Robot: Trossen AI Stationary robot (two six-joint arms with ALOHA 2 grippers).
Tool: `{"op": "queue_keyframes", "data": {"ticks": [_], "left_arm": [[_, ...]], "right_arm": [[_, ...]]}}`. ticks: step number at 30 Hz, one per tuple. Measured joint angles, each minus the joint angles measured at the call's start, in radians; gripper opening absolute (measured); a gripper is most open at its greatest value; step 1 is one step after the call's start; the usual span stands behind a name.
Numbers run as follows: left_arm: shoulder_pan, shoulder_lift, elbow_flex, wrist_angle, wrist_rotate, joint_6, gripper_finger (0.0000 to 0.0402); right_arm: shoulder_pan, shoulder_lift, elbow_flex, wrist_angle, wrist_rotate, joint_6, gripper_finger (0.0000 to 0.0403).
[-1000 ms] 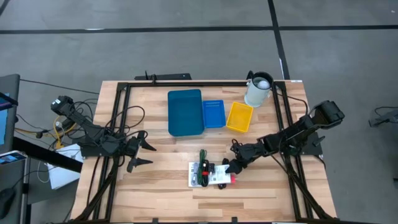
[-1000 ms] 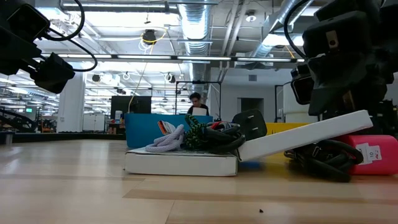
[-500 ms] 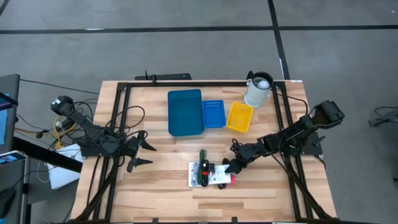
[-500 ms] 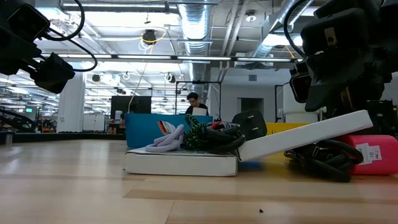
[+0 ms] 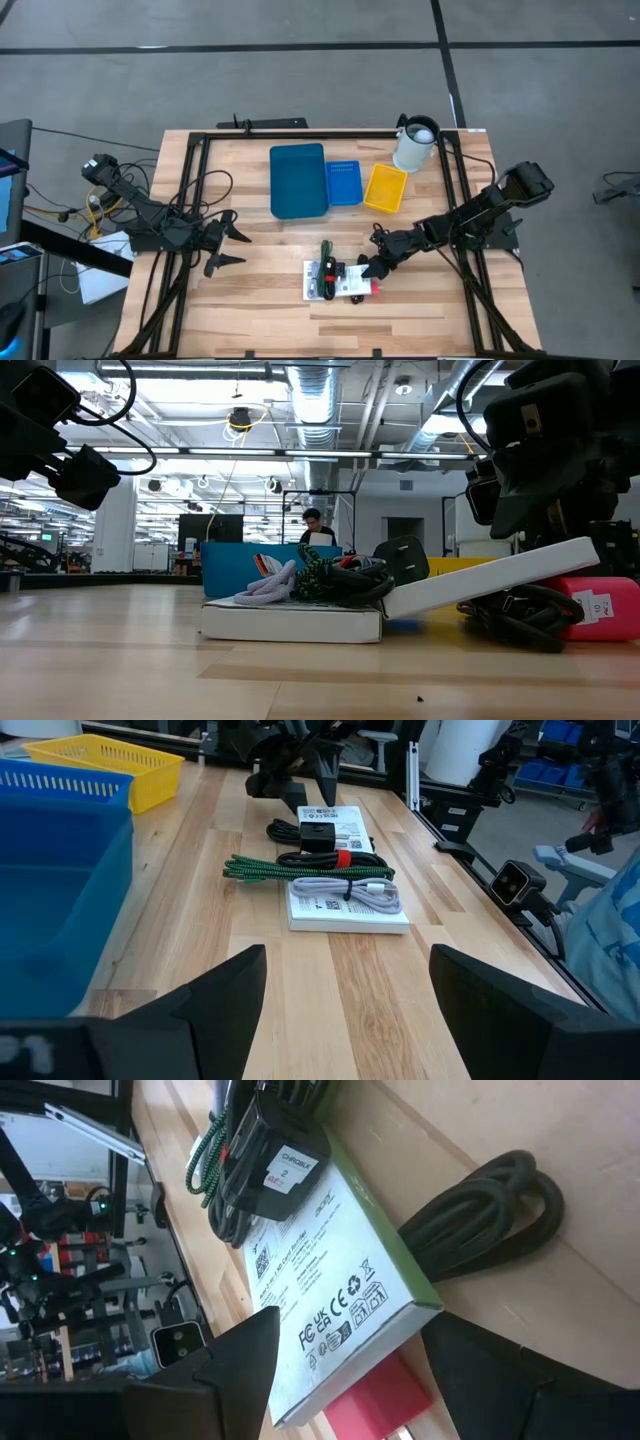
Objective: Pick and place items into bin
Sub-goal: Put the right white card reader box into the blue bin
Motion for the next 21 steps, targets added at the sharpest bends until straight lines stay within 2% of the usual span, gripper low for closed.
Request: {"op": "queue_keyframes", "data": {"ticks": [4, 10, 21], "left_arm": [[0.0, 0.0, 0.0, 0.0, 0.0, 0.0, 0.027], [0.0, 0.0, 0.0, 0.0, 0.0, 0.0, 0.027], [0.0, 0.0, 0.0, 0.0, 0.0, 0.0, 0.027]], "right_arm": [[0.0, 0.003, 0.0, 0.012, 0.0, 0.0, 0.024], [-0.001, 0.079, 0.001, 0.108, -0.032, 0.016, 0.0233], [-0.033, 0.105, 0.001, 0.175, -0.093, 0.01, 0.0177]]}}
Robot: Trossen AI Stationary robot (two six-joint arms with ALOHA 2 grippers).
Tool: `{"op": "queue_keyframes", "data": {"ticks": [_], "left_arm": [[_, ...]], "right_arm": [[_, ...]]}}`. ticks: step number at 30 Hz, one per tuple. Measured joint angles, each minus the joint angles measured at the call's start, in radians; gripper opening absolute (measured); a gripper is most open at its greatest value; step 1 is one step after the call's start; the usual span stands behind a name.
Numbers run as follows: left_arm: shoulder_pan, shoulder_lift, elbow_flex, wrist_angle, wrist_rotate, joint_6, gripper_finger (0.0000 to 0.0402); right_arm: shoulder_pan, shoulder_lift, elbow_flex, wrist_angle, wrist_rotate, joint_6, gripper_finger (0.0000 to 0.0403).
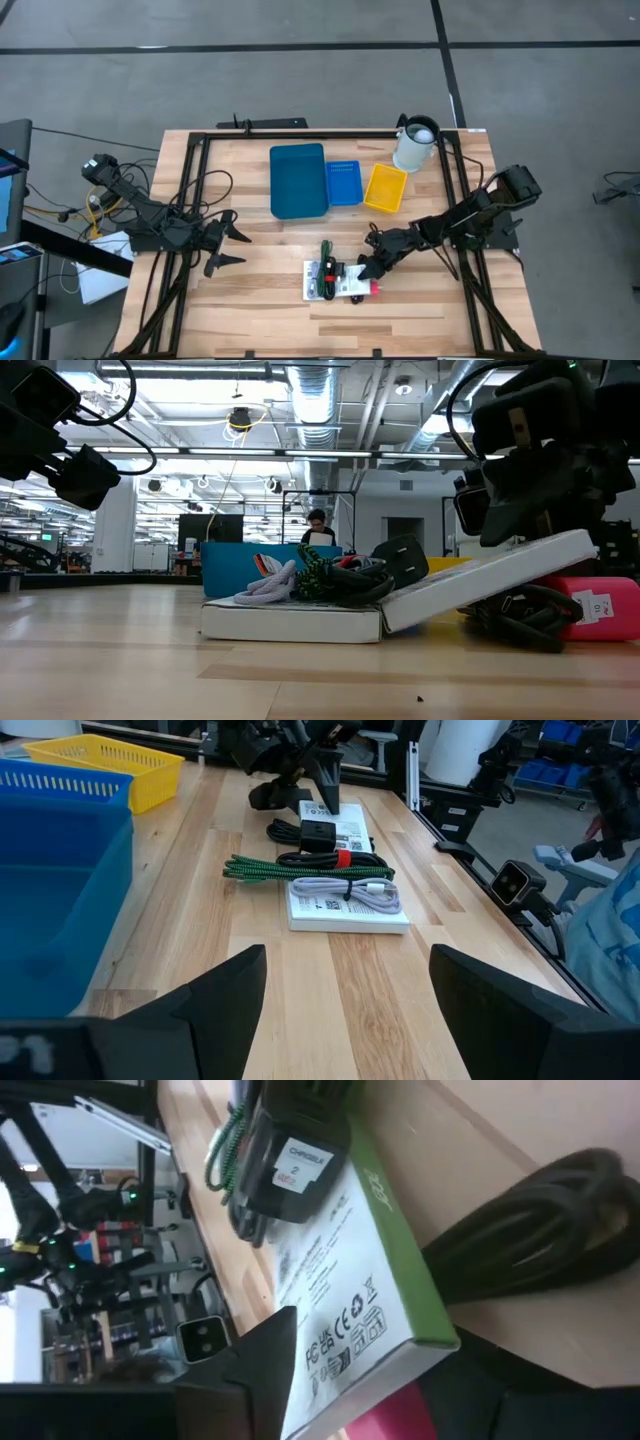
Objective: Pick and place items into bin
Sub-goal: Put the right white card reader box into the blue bin
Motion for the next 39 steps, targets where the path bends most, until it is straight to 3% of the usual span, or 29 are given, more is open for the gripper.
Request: {"op": "queue_keyframes", "data": {"ticks": [23, 39], "left_arm": [[0.0, 0.0, 0.0, 0.0, 0.0, 0.0, 0.027], [0.0, 0.0, 0.0, 0.0, 0.0, 0.0, 0.027]], "right_arm": [[0.0, -0.002, 0.0, 0.021, -0.044, 0.0, 0.0076], [-0.028, -0.002, 0.0, 0.019, -0.1, 0.024, 0.007]]}}
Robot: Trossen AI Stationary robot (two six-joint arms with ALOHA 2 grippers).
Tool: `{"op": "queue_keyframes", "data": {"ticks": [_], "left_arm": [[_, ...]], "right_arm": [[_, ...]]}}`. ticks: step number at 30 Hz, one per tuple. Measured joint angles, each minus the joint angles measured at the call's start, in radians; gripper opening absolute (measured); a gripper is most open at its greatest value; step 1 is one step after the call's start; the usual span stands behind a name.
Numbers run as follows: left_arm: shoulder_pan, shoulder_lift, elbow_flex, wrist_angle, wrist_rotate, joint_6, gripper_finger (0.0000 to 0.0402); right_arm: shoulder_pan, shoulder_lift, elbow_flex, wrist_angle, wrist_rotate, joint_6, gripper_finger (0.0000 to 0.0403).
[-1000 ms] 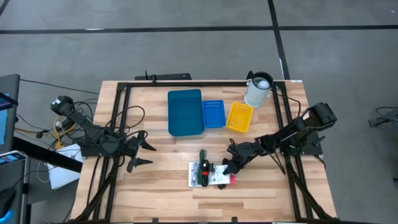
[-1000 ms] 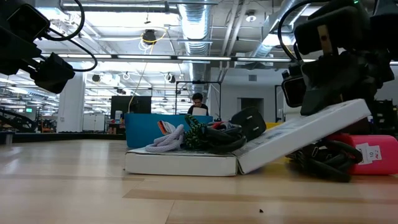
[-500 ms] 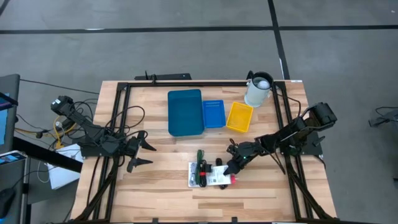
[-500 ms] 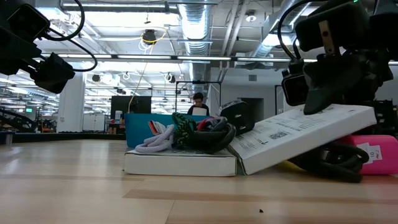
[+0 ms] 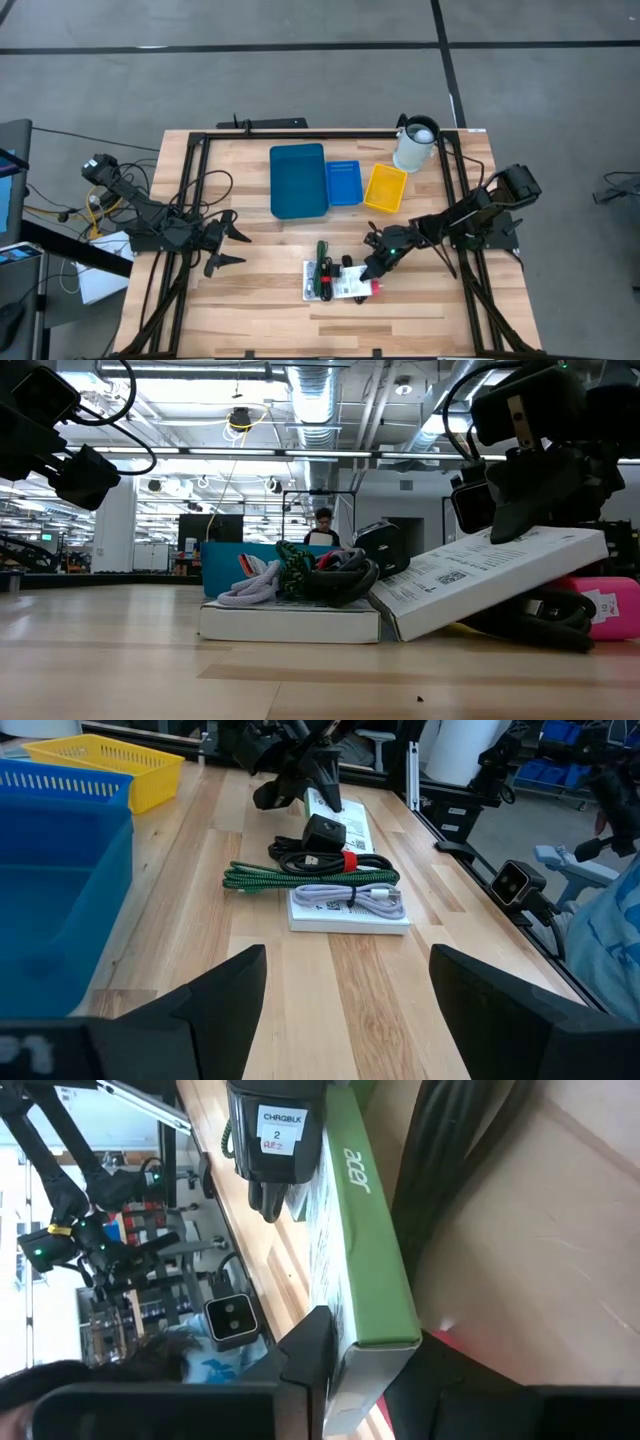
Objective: Pick and place items into bin
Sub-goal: Put the right white card reader box into the blue bin
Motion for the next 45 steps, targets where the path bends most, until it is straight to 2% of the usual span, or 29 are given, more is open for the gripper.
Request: {"op": "queue_keyframes", "data": {"ticks": [19, 32, 38, 45], "left_arm": [[0.0, 0.0, 0.0, 0.0, 0.0, 0.0, 0.027], [0.0, 0.0, 0.0, 0.0, 0.0, 0.0, 0.027], [0.0, 0.0, 0.0, 0.0, 0.0, 0.0, 0.027], [0.0, 0.0, 0.0, 0.0, 0.0, 0.0, 0.027]], "right_arm": [[-0.051, 0.001, -0.001, 0.007, -0.15, 0.011, 0.007], [-0.064, -0.001, -0.001, 0.013, -0.2, 0.038, 0.007], [-0.07, -0.064, -0.001, 0.013, -0.2, 0.045, 0.007], [-0.114, -0.186, -0.001, 0.006, -0.155, -0.001, 0.007]]}}
